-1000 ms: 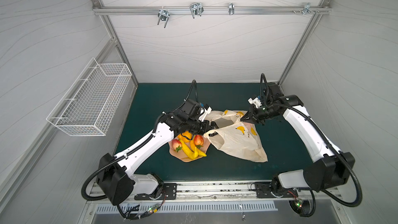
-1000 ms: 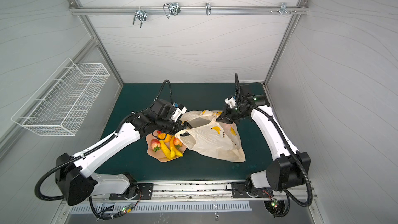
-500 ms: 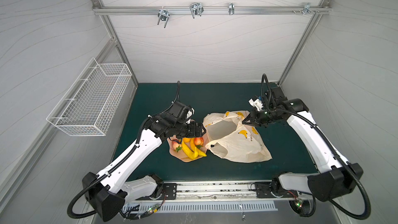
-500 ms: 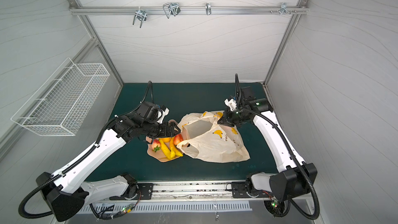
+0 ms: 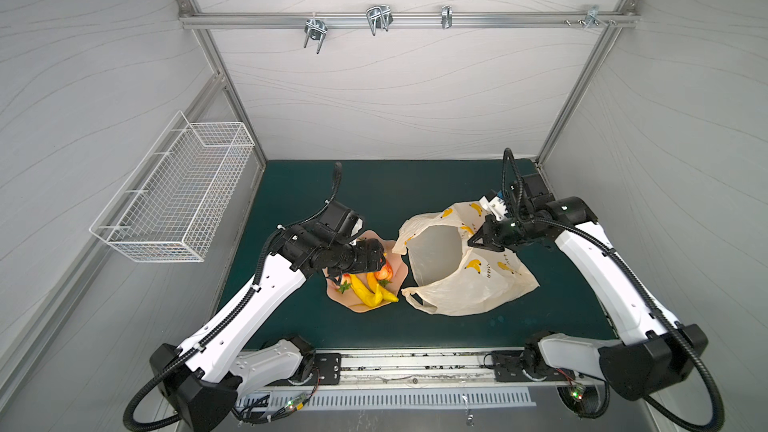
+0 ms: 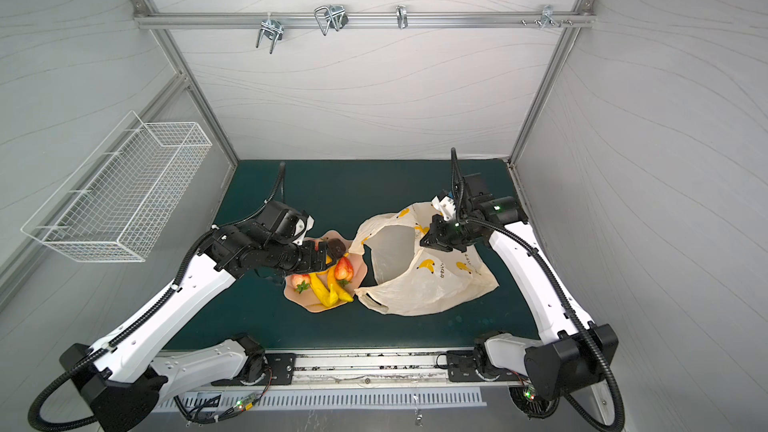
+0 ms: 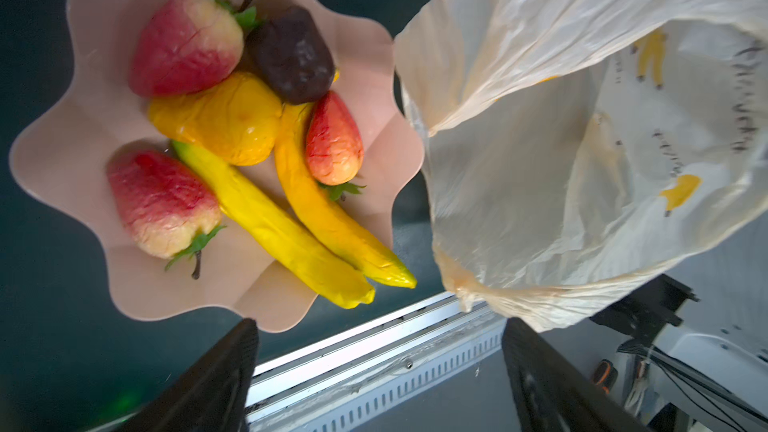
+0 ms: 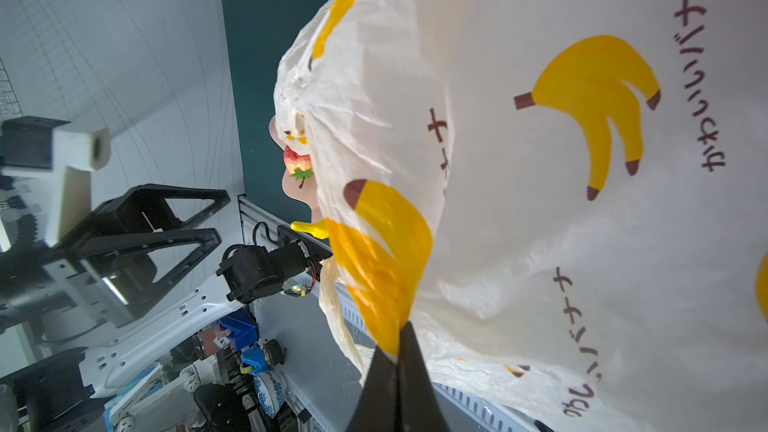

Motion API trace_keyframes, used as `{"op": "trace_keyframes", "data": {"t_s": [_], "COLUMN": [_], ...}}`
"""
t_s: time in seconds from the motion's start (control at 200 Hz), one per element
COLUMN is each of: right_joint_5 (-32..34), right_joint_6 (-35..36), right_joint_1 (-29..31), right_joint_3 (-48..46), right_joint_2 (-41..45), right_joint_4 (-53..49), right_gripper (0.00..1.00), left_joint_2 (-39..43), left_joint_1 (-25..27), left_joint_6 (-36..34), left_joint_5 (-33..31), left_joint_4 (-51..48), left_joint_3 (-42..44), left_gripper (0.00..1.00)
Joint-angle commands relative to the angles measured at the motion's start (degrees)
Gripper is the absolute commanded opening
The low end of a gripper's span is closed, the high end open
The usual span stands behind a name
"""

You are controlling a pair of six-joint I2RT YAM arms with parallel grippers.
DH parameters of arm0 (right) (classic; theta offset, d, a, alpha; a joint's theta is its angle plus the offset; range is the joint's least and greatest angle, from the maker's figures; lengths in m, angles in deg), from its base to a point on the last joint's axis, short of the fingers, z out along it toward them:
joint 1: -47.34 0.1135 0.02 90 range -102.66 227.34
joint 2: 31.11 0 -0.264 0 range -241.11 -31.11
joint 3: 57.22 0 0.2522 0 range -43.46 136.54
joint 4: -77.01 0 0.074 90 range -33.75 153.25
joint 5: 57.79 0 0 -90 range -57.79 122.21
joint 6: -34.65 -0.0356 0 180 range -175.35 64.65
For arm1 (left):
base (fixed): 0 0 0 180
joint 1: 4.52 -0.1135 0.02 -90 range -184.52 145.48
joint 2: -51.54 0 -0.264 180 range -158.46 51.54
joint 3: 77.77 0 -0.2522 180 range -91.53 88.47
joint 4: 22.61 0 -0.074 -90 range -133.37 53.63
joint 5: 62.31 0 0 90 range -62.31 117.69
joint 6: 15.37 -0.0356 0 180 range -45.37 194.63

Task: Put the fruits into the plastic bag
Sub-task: 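Move the left gripper back over the bowl toward the strawberry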

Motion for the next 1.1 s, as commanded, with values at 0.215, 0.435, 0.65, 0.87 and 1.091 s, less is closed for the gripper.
{"op": "trace_keyframes", "data": {"t_s": [0.215, 0.435, 0.65, 0.87, 1.091], "right_joint_5": [0.09, 0.09, 0.17, 0.27, 0.0], "right_joint_6": [-0.48, -1.09, -1.36, -1.43, -1.37], "right_joint_1": [0.75, 1.19, 1.57, 1.81, 1.85], "right_joint_3": [-0.18, 0.05, 0.41, 0.7, 1.14], "right_joint_2": [1.09, 0.74, 0.37, -0.24, -0.89], "right_joint_4": [-0.9, -0.3, -0.02, 0.05, 0.11], "right_gripper": [0.0, 0.0, 0.0, 0.0, 0.0], "left_joint_2": [-7.34, -14.69, -21.25, -26.62, -31.2], "left_joint_1": [-1.08, -3.67, -8.42, -11.95, -13.4], "left_joint_6": [-5.31, -9.54, -21.36, -29.16, -29.6], "left_joint_5": [-6.64, -10.92, -12.73, -12.06, -11.2], "left_joint_4": [-2.84, 0.73, 4.48, 8.53, 10.73], "left_joint_3": [1.42, -0.65, -3.89, -6.33, -8.57], "left_gripper": [0.91, 0.9, 0.87, 0.85, 0.83]}}
